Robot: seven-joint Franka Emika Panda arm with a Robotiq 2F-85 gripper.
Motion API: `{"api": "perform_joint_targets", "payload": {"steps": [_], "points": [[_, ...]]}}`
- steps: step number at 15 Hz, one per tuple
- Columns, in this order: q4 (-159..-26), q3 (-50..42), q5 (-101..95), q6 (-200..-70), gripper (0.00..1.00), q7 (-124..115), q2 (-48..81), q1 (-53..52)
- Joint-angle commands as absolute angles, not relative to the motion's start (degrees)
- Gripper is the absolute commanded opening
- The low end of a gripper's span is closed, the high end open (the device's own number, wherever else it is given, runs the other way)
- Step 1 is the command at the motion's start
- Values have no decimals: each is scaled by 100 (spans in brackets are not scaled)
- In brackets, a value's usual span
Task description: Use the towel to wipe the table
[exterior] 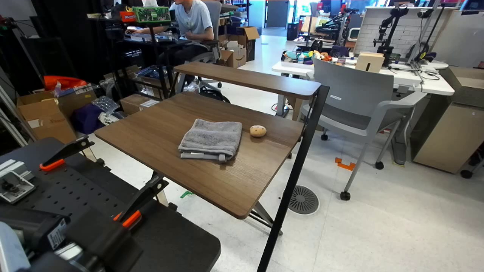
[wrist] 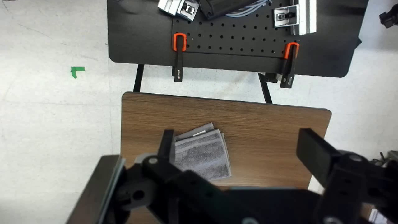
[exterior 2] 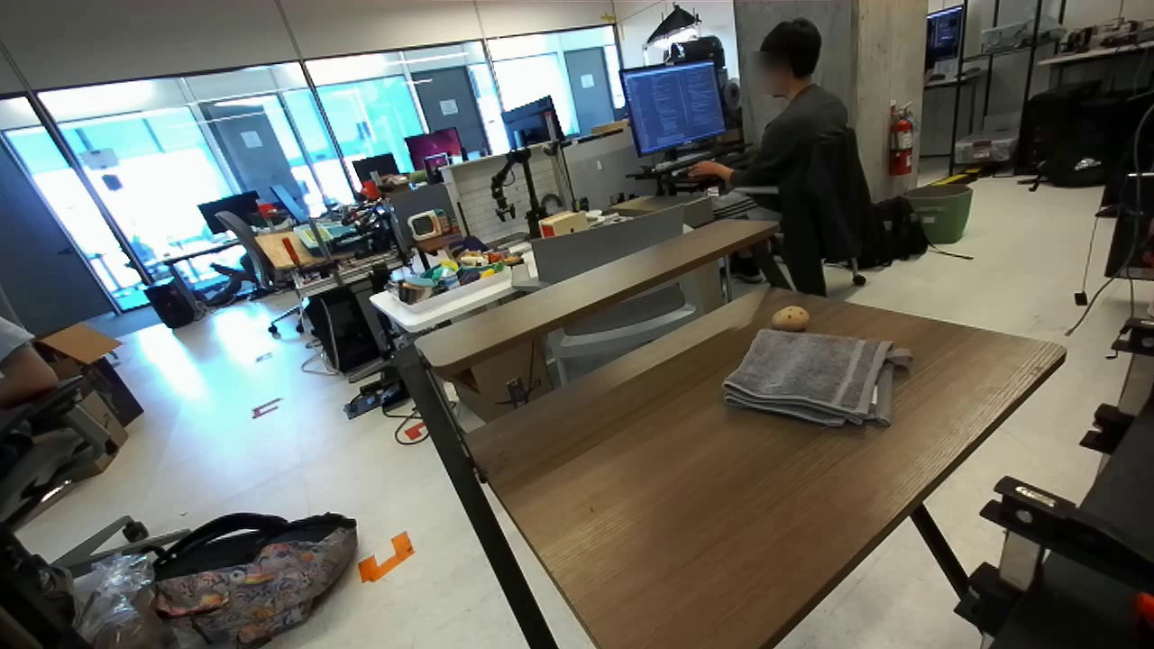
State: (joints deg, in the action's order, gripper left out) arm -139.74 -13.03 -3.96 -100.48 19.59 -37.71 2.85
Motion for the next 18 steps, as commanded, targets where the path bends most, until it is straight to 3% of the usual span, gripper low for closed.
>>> {"api": "perform_joint_targets", "payload": {"steps": [1, 10, 18], "points": [[-13963, -1269, -374, -10036, 100, 1978, -3762, 325], [-13802, -1486, 301, -10529, 100, 1559, -3425, 342], [-13250, -2188, 1203, -13152, 100, 970, -746, 591]]}}
